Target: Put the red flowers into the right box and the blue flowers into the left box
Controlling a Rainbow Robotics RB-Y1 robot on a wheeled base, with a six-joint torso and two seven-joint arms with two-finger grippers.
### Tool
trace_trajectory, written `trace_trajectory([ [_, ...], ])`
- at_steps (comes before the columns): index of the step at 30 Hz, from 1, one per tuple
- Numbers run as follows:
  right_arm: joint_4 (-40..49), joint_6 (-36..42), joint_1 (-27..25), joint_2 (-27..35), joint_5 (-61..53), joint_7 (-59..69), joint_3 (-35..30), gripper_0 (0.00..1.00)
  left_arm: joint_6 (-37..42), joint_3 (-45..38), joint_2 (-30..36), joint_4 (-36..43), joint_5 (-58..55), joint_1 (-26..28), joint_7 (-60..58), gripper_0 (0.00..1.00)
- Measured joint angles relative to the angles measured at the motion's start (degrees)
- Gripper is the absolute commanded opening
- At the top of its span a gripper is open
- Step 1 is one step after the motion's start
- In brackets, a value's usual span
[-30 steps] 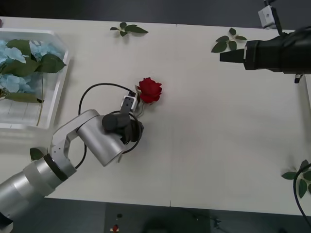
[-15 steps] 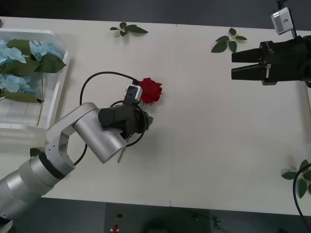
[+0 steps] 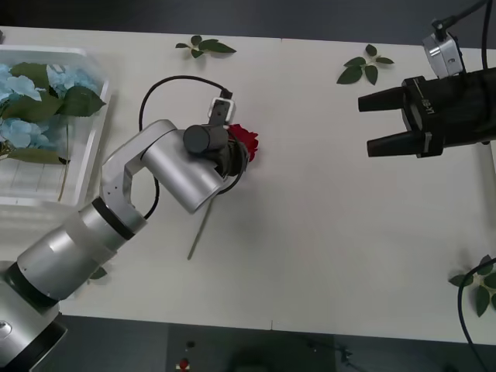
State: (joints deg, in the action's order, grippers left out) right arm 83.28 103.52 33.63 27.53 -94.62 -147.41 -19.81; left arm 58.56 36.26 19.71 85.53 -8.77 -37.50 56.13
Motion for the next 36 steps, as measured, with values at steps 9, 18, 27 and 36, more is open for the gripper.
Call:
trace_trajectory([
  [9,0.0,0.0,-0.06,0.0,-1.36,-1.68,0.0,1.0,0.0,0.0,-4.07,-7.96,0.34,-1.7,0.05,1.0],
  [18,0.0,1.3,-0.06,0.0,-1.36,-1.68,-0.01,1.0,-0.01,0.04,-6.86,-14.57,0.61,-1.71,0.5,1.0],
  [27,0.0,1.32,-0.06,0.0,-1.36,-1.68,-0.01,1.0,-0.06,0.04,-7.93,-15.12,1.2,-1.86,1.63,0.0],
  [36,0.0,1.32,-0.06,0.0,-1.36,-1.68,-0.02,1.0,-0.03,0.04,-6.37,-9.6,1.01,-0.73,1.63,0.0],
])
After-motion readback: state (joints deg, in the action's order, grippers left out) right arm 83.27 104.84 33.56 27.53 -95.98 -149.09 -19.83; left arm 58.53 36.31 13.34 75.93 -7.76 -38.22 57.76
